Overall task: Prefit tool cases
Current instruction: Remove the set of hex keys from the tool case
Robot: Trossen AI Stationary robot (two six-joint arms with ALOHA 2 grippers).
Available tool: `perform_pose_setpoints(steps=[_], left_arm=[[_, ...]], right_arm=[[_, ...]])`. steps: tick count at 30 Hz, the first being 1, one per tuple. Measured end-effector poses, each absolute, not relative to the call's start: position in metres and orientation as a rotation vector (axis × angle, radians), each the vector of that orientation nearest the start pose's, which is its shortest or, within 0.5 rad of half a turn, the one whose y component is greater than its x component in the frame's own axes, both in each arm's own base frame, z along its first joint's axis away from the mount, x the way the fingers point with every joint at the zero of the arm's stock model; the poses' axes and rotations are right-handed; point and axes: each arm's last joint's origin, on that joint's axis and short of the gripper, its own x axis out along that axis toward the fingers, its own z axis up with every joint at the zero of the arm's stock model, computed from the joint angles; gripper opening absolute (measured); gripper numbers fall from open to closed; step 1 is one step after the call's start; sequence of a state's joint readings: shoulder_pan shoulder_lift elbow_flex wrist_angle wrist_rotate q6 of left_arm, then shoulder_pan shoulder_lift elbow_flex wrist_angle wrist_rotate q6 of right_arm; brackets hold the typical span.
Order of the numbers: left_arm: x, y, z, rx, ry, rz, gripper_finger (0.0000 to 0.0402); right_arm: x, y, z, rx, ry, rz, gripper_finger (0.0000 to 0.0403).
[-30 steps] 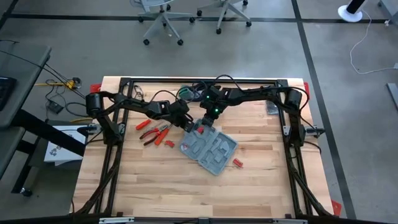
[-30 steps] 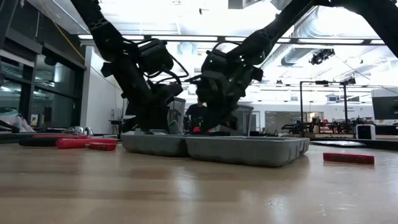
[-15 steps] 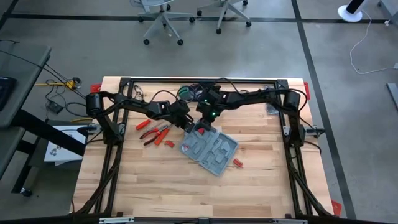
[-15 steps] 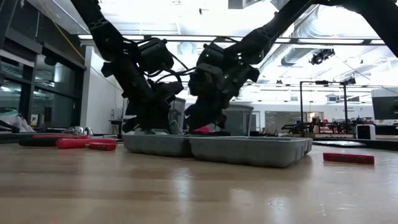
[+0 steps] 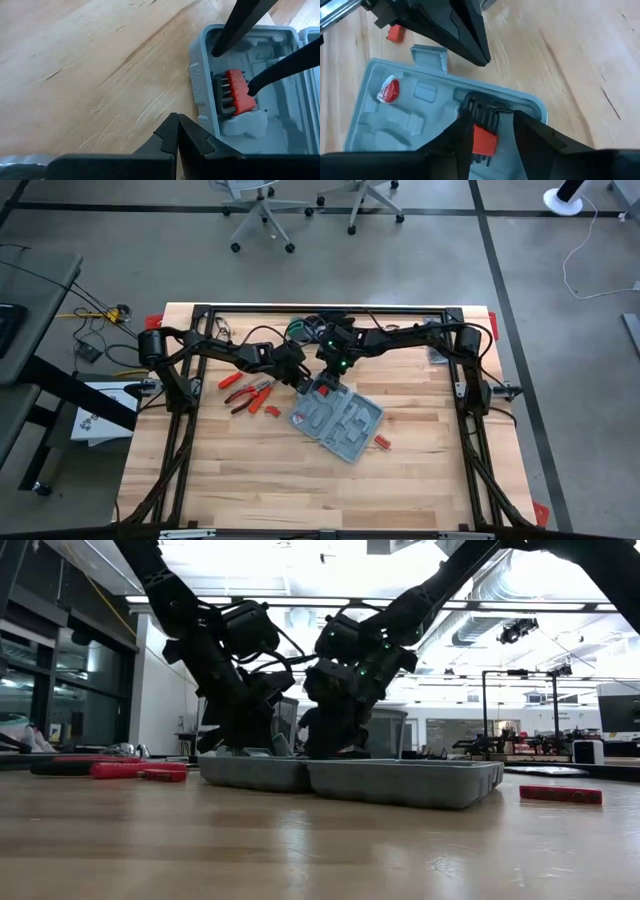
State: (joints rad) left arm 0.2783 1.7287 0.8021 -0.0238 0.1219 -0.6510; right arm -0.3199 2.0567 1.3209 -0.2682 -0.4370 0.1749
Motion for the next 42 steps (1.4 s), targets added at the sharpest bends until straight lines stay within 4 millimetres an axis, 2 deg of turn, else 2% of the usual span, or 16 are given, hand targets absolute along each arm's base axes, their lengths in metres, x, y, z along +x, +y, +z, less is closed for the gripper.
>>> perform_pose_setpoints(steps=[3, 9, 16, 19, 22, 24, 31, 36, 42], left_arm=[[0.302, 0.083, 0.126, -0.789, 0.86, 0.447, 0.0], [0.302, 0.083, 0.126, -0.789, 0.86, 0.448, 0.0], [0.302, 0.083, 0.126, -0.787, 0.859, 0.452, 0.0], [0.301, 0.083, 0.126, -0.782, 0.856, 0.462, 0.0], [0.301, 0.084, 0.126, -0.777, 0.854, 0.473, 0.0], [0.301, 0.084, 0.126, -0.775, 0.853, 0.475, 0.0], [0.301, 0.083, 0.126, -0.771, 0.856, 0.463, 0.0], [0.305, 0.081, 0.129, -0.821, 0.84, 0.345, 0.0], [0.308, 0.075, 0.139, -0.851, 0.805, 0.224, 0.0]], right_arm=[[0.399, -0.118, 0.137, 0.533, 0.948, 0.028, 0.0132], [0.405, -0.111, 0.122, 0.555, 0.966, 0.076, 0.0132], [0.405, -0.11, 0.119, 0.552, 0.963, 0.108, 0.0124], [0.404, -0.11, 0.118, 0.566, 0.973, 0.122, 0.0089], [0.405, -0.104, 0.117, 0.565, 0.982, 0.151, 0.0025], [0.405, -0.102, 0.116, 0.58, 0.983, 0.175, 0.001], [0.404, -0.099, 0.123, 0.672, 0.959, 0.293, 0.0001], [0.404, -0.097, 0.134, 0.685, 0.927, 0.351, 0.0], [0.402, -0.097, 0.137, 0.734, 0.943, 0.322, 0.0001]])
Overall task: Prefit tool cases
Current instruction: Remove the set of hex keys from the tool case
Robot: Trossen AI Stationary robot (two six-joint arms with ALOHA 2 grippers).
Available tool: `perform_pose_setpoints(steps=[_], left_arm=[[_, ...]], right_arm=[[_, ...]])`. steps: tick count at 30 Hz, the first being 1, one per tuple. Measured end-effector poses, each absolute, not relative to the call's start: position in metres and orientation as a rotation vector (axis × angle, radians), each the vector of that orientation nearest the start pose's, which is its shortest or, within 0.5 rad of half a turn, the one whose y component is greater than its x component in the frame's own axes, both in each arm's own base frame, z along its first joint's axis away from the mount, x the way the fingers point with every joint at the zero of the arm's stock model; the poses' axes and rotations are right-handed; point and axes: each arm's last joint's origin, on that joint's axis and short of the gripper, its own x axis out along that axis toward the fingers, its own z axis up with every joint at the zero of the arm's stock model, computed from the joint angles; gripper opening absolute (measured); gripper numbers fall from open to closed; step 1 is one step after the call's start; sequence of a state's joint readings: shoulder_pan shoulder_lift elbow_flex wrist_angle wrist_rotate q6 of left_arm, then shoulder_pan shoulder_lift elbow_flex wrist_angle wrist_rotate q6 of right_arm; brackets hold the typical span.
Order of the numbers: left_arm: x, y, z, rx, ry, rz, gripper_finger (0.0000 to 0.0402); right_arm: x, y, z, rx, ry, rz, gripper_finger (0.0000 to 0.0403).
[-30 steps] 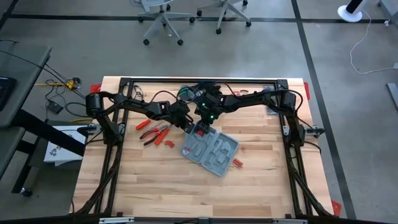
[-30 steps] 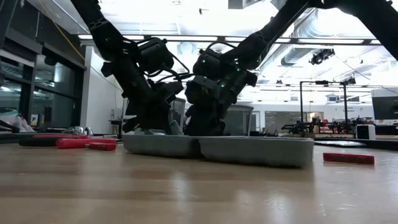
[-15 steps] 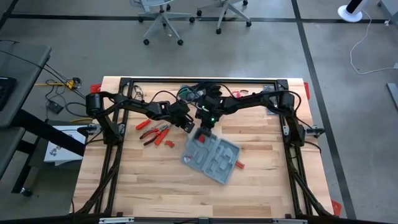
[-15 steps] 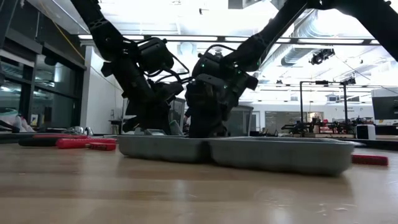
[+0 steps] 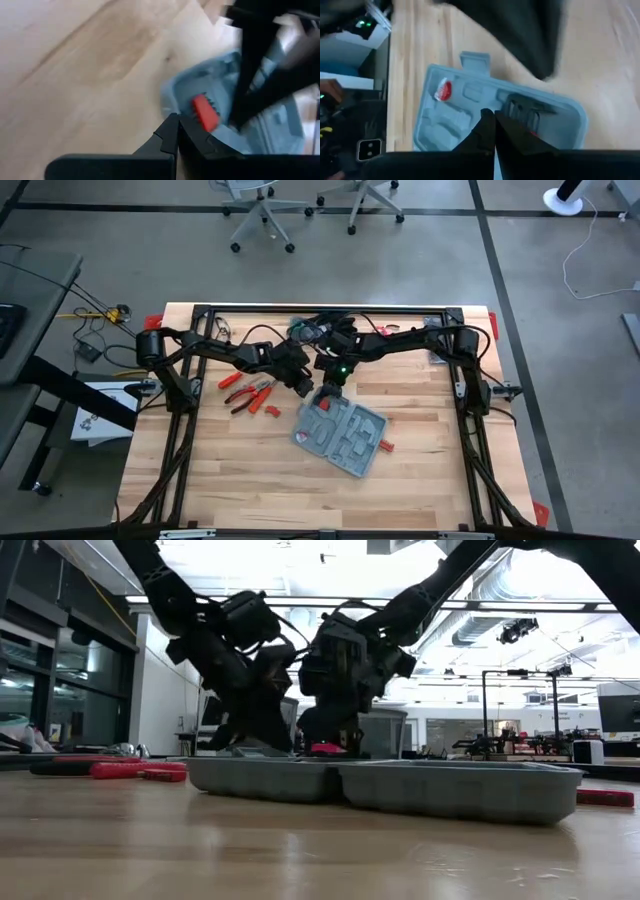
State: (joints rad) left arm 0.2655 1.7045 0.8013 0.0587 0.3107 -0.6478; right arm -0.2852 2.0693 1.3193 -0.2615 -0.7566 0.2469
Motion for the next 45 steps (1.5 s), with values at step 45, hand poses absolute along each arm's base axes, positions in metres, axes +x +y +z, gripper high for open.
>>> perform_pose_setpoints(steps=[45], left_arm=[[0.301, 0.067, 0.137, -0.766, 0.877, 0.425, 0.0]], right_arm=[[0.398, -0.091, 0.131, 0.578, 1.049, 0.137, 0.0119]])
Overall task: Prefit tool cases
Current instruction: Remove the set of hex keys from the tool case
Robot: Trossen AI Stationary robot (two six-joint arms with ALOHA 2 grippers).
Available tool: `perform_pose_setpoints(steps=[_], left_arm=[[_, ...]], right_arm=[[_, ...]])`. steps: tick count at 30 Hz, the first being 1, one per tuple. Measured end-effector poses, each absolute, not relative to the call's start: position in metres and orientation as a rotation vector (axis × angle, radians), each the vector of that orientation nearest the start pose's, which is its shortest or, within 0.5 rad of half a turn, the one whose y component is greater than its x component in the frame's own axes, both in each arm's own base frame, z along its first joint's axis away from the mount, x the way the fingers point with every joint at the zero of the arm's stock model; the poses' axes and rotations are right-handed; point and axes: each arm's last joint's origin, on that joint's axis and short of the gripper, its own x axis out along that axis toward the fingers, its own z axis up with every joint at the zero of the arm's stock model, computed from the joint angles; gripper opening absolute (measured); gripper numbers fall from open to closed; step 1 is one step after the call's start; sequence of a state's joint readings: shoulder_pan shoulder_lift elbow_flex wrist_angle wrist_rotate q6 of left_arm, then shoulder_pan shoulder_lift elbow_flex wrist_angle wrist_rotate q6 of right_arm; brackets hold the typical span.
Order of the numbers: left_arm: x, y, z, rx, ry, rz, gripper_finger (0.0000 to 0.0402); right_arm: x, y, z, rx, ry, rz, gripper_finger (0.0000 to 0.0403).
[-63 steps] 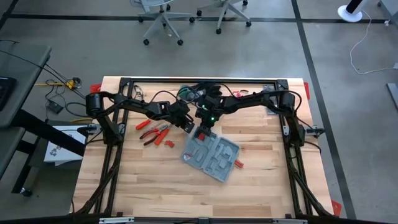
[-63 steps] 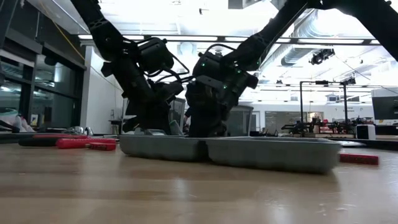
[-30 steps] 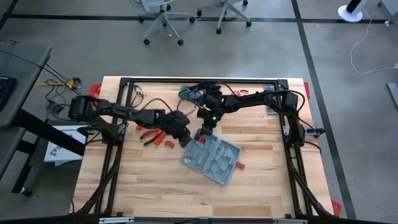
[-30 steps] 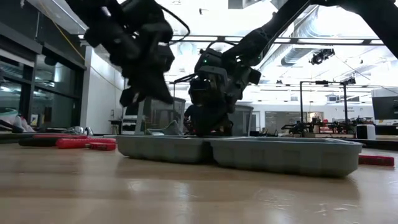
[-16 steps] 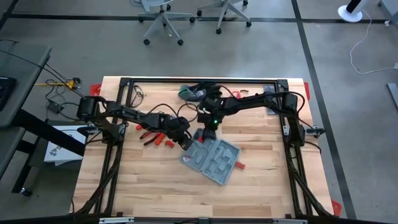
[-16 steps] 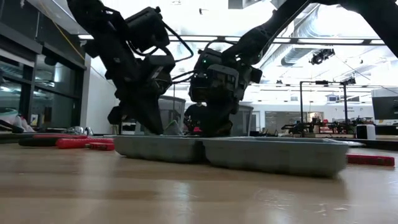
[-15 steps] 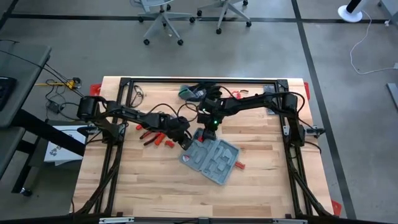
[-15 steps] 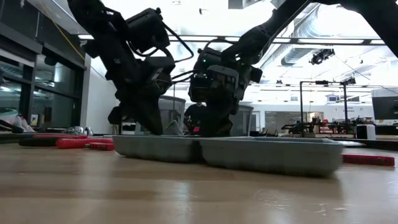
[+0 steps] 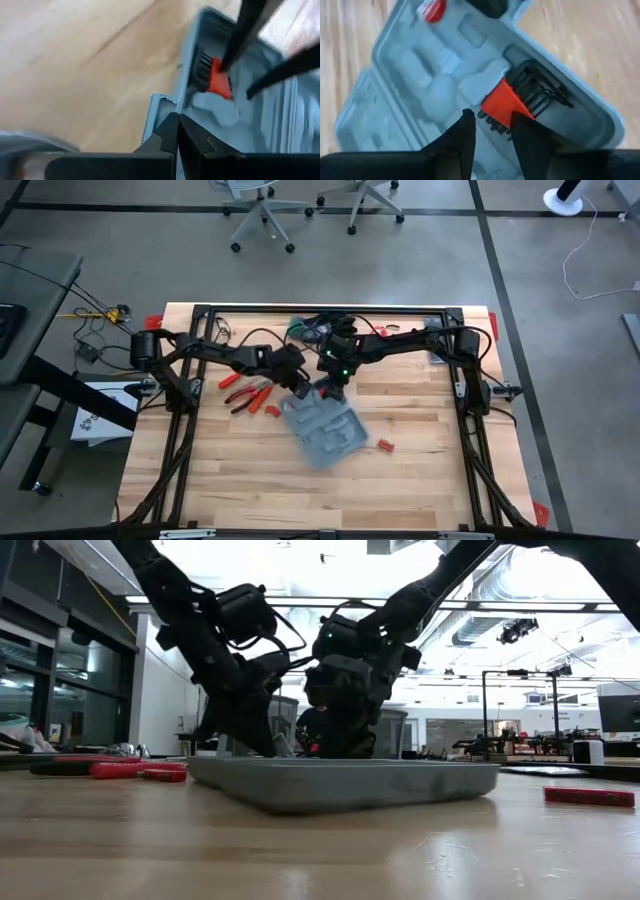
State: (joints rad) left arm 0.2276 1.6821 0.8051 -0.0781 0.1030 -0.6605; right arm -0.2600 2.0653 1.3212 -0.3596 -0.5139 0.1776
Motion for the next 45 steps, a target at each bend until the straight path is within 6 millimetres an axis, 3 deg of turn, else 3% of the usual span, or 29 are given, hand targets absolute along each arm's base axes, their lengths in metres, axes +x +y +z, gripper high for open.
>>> perform_pose_setpoints(steps=[9, 17, 29, 37, 41, 45], left_arm=[[0.301, 0.066, 0.137, -0.765, 0.899, 0.333, 0.0], [0.298, 0.076, 0.137, -0.719, 0.905, 0.254, 0.0], [0.297, 0.077, 0.137, -0.686, 0.921, 0.17, 0.0], [0.297, 0.075, 0.137, -0.668, 0.924, 0.159, 0.0], [0.297, 0.074, 0.137, -0.667, 0.928, 0.155, 0.0], [0.297, 0.074, 0.137, -0.664, 0.932, 0.138, 0.0]], right_arm=[[0.397, -0.085, 0.133, 0.703, 1.076, 0.124, 0.0119], [0.397, -0.075, 0.159, 0.651, 1.021, -0.013, 0.0119], [0.416, -0.084, 0.185, 0.675, 0.69, -0.231, 0.0119], [0.405, -0.087, 0.171, 0.694, 0.804, -0.289, 0.0119], [0.393, -0.063, 0.145, 0.741, 0.842, -0.281, 0.0119], [0.38, -0.04, 0.129, 0.851, 0.742, -0.264, 0.0119]])
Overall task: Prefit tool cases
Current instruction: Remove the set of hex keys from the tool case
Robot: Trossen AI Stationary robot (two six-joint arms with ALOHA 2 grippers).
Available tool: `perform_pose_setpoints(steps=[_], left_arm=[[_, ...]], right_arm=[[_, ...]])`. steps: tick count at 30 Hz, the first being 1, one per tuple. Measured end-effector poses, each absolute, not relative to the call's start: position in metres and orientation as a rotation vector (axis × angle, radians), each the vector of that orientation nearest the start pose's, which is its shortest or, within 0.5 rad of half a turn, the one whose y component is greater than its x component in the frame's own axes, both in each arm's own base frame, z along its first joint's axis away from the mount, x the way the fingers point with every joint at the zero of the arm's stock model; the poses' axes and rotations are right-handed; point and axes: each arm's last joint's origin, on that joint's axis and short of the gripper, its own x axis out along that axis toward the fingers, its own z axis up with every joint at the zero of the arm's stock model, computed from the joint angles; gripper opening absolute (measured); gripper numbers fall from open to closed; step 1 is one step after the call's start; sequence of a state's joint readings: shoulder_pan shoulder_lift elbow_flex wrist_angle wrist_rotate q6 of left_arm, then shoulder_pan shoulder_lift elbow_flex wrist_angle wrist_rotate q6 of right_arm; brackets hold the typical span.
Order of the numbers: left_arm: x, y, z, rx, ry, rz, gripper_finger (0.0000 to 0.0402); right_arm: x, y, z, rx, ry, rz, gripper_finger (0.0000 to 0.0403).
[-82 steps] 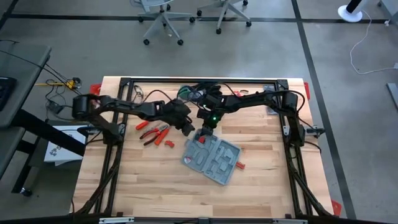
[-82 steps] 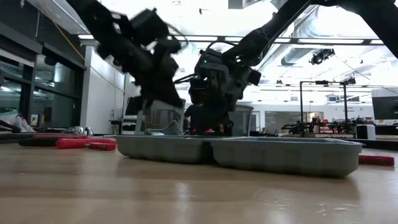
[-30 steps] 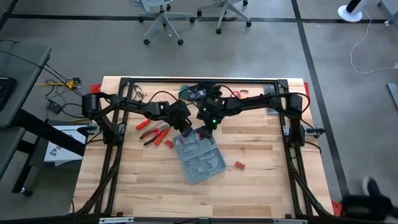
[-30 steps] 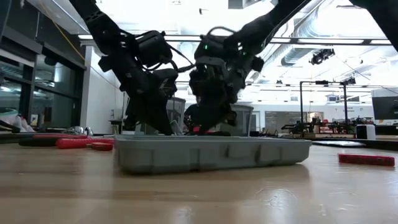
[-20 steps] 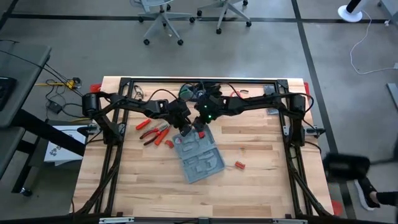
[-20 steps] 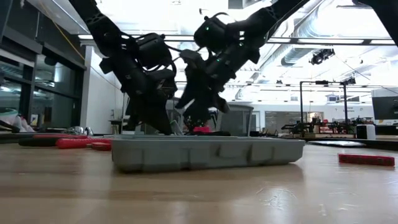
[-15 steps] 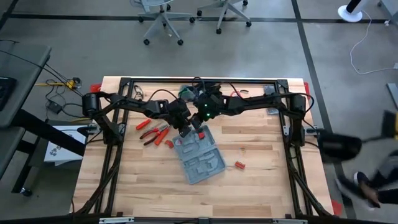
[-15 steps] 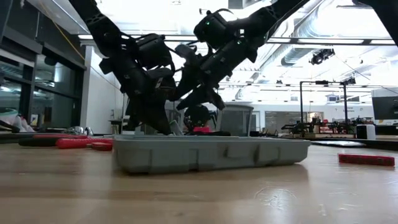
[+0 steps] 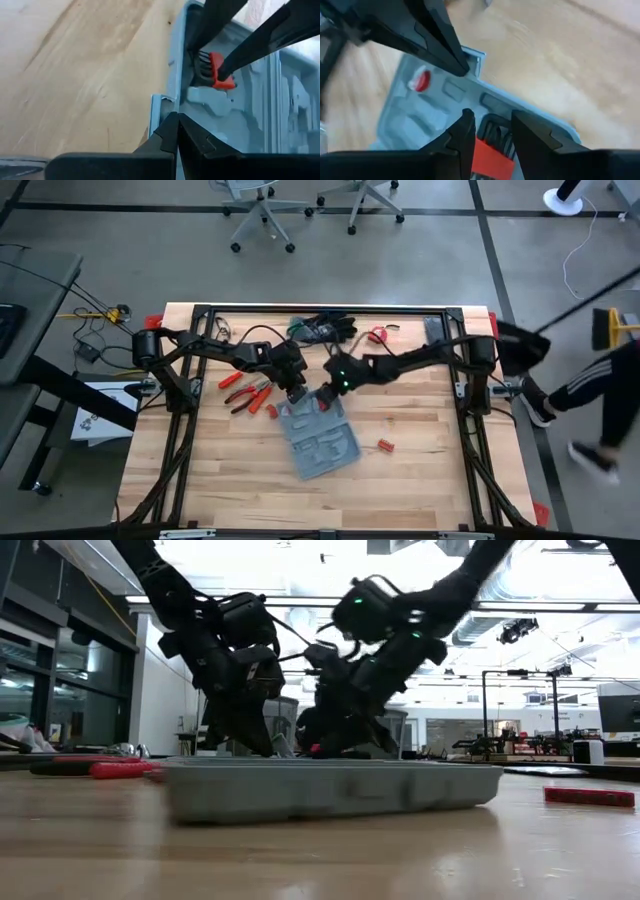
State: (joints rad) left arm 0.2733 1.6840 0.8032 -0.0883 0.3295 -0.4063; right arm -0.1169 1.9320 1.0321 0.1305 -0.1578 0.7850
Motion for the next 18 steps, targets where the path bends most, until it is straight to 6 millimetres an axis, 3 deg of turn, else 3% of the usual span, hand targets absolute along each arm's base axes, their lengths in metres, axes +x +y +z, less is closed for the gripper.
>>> perform_pose_setpoints(steps=[7, 18], left_arm=[[0.298, 0.074, 0.137, -0.649, 0.921, 0.137, 0.0], [0.299, 0.074, 0.138, -0.648, 0.909, 0.131, 0.0]], right_arm=[[0.36, -0.02, 0.13, 0.915, 0.645, -0.3, 0.0119], [0.357, -0.006, 0.14, 0.997, 0.63, -0.319, 0.0119]])
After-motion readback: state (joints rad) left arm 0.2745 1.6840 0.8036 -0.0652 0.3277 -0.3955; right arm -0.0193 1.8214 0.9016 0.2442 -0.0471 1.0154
